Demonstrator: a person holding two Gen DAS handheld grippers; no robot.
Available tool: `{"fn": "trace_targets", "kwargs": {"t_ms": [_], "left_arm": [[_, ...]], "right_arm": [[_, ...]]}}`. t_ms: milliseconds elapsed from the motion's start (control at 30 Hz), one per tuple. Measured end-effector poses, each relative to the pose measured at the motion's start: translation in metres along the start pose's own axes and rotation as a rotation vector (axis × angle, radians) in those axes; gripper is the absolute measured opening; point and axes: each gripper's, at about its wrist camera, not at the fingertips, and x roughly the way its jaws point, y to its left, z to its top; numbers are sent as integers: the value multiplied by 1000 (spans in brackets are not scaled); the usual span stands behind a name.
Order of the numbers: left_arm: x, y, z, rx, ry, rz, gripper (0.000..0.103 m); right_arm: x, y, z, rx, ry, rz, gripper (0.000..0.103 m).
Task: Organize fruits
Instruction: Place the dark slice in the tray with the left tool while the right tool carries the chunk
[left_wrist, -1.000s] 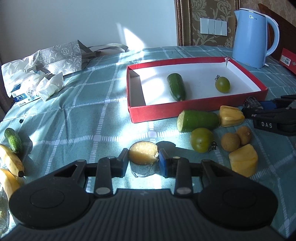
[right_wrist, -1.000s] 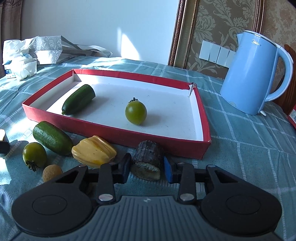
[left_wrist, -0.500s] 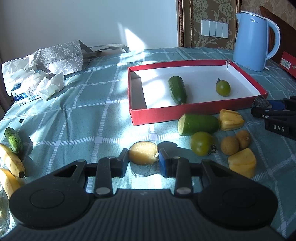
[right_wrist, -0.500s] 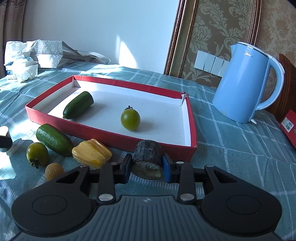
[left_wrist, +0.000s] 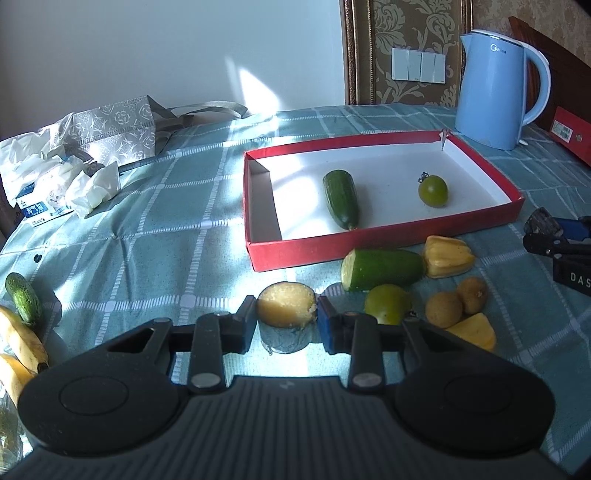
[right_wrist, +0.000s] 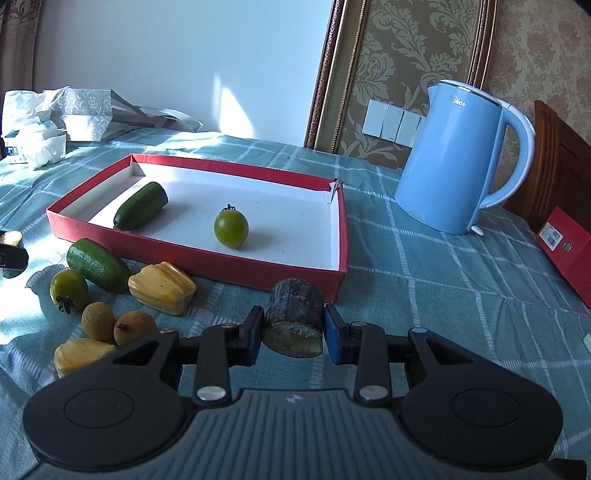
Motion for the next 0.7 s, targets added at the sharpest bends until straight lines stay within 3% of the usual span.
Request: {"fn": "trace_targets", "kwargs": {"t_ms": [333,700], "left_arm": [[33,-32,60,33,-60,-73,32],[98,-70,103,53,-16,-115,32]], "right_arm": [[-5,-12,7,5,-21,-3,33],[2,-29,16,2,-24,0,33]]}}
